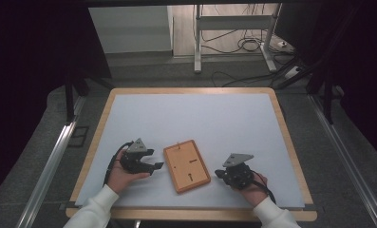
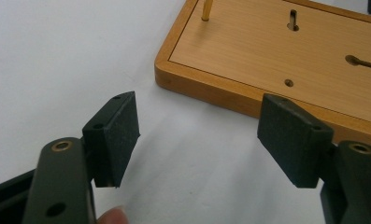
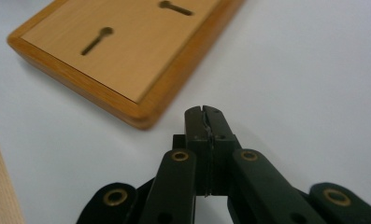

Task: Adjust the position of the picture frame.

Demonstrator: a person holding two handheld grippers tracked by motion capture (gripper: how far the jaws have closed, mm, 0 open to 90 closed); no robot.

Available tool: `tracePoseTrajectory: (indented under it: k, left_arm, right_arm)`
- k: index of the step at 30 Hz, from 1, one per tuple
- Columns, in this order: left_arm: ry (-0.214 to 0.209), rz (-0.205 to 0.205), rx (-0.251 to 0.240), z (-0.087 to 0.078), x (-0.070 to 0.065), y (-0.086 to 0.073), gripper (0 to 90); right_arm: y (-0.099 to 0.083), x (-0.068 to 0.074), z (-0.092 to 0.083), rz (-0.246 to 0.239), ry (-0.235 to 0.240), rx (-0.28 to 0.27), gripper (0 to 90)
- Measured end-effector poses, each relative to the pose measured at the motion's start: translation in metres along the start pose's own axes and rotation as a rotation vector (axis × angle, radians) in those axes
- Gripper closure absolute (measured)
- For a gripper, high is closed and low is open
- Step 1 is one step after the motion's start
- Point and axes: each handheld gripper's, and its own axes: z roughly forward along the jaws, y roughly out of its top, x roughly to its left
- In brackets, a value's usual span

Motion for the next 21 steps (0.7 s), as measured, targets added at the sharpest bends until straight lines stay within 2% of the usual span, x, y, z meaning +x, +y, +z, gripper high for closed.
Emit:
tracePoseTrajectory:
  k: [3,6,7,8,9,10,11,14,21]
  left_arm:
    - [0.001,-0.001,0.001,0.001,-0.001,0.000,28.9]
    - [0.003,0.003,0.004,0.001,-0.002,0.000,28.9]
    - [0.003,0.003,0.004,0.001,-0.002,0.000,28.9]
    - [0.004,0.003,0.004,0.001,-0.002,0.000,28.9]
    - [0.004,0.003,0.004,0.001,-0.002,0.001,28.9]
    - [0.004,0.002,0.004,0.001,-0.002,0.001,28.9]
    - [0.004,0.002,0.004,0.001,-0.002,0.001,28.8]
    - [0.004,-0.004,0.004,0.001,-0.002,0.001,28.8]
    - [0.011,-0.030,0.002,-0.001,0.001,0.001,30.9]
  right_arm:
    - [-0.009,-0.009,-0.010,0.034,-0.024,-0.020,89.7]
    - [-0.020,-0.017,-0.018,0.078,-0.045,-0.036,85.2]
    - [-0.020,-0.017,-0.018,0.078,-0.045,-0.036,85.2]
    - [-0.023,-0.019,-0.021,0.089,-0.054,-0.042,81.2]
    - [-0.030,-0.022,-0.026,0.118,-0.098,-0.064,63.3]
    - [-0.031,-0.023,-0.028,0.127,-0.116,-0.071,56.5]
    - [-0.031,-0.023,-0.028,0.127,-0.116,-0.071,56.5]
    - [-0.038,-0.028,-0.036,0.193,-0.160,-0.102,38.3]
    - [-0.050,-0.037,-0.046,0.244,-0.198,-0.114,31.0]
